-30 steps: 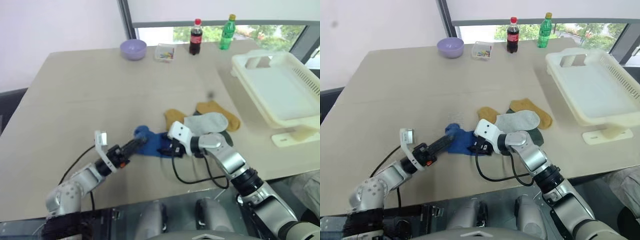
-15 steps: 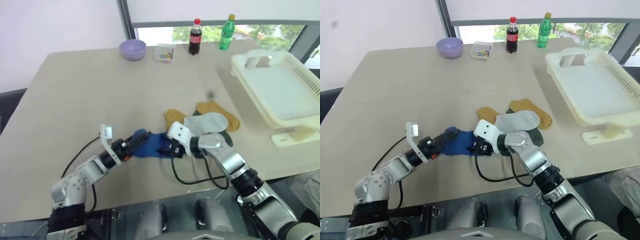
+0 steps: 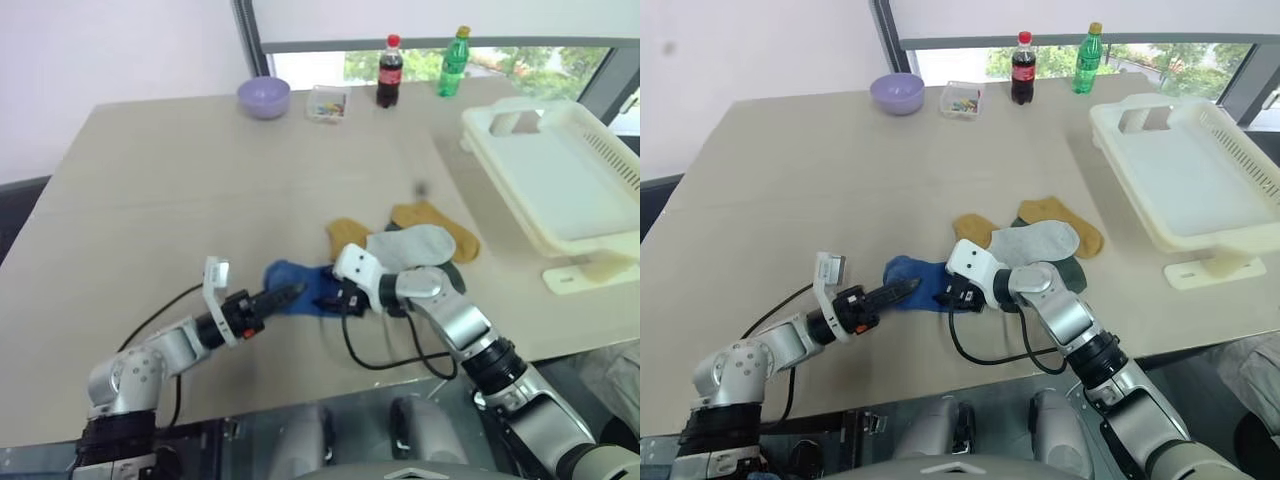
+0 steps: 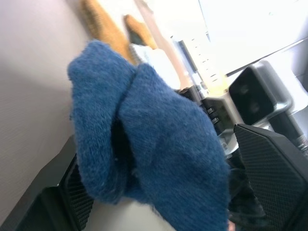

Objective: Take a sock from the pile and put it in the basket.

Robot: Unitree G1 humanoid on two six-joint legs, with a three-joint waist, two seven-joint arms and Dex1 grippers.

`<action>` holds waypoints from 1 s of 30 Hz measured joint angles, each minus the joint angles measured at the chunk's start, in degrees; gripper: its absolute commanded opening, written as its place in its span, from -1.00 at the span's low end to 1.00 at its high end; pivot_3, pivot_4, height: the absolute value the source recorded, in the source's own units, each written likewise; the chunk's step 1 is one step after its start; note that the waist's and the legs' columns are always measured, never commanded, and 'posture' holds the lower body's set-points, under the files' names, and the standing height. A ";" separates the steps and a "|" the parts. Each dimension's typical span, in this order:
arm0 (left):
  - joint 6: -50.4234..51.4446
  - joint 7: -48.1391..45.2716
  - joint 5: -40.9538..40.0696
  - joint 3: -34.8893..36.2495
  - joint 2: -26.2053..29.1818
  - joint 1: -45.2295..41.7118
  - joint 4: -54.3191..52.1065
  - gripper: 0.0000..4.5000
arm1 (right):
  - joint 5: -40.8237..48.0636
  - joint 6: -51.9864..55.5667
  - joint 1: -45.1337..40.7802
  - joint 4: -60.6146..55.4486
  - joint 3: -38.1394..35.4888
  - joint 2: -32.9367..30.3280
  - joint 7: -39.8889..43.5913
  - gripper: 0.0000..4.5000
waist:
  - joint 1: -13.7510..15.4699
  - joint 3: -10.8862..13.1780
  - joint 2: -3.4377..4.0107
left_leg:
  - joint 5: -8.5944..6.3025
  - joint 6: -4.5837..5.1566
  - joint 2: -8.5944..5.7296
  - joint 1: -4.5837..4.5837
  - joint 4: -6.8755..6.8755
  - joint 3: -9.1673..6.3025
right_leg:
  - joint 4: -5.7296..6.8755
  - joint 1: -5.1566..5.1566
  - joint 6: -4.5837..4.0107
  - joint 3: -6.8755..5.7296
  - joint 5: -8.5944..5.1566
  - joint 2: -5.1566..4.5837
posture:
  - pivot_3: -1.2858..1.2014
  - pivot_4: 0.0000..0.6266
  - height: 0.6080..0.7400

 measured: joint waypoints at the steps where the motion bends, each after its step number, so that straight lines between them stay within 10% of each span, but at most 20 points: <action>1: 0.18 0.00 -0.33 0.00 -0.11 -0.10 0.00 0.98 | 0.00 0.00 0.00 -0.12 0.00 -0.01 0.00 0.27 | 0.00 0.01 -0.01 | 0.00 0.00 0.00 0.00 0.00 0.00 | 0.00 0.00 0.00 0.00 0.00 0.00 | 0.03 -0.52 1.00; 27: 0.53 -2.71 2.90 -6.78 -6.13 -7.86 5.66 0.98 | 1.54 15.93 0.96 -14.64 -2.80 -6.79 -2.34 0.27 | 1.36 0.66 -0.34 | 0.02 0.00 -0.15 -0.35 0.00 -0.11 | -0.11 -0.09 0.02 -0.11 0.01 0.05 | 0.03 -0.52 1.00; 30: 0.48 -3.59 3.64 -7.07 -6.15 -8.30 5.97 1.00 | 2.34 18.02 1.83 -18.06 -3.62 -8.81 -2.29 0.82 | 1.46 0.69 -0.36 | 0.02 0.00 -0.16 -0.40 0.00 -0.15 | -0.14 -0.09 0.04 -0.14 0.00 0.04 | 0.03 -0.52 1.00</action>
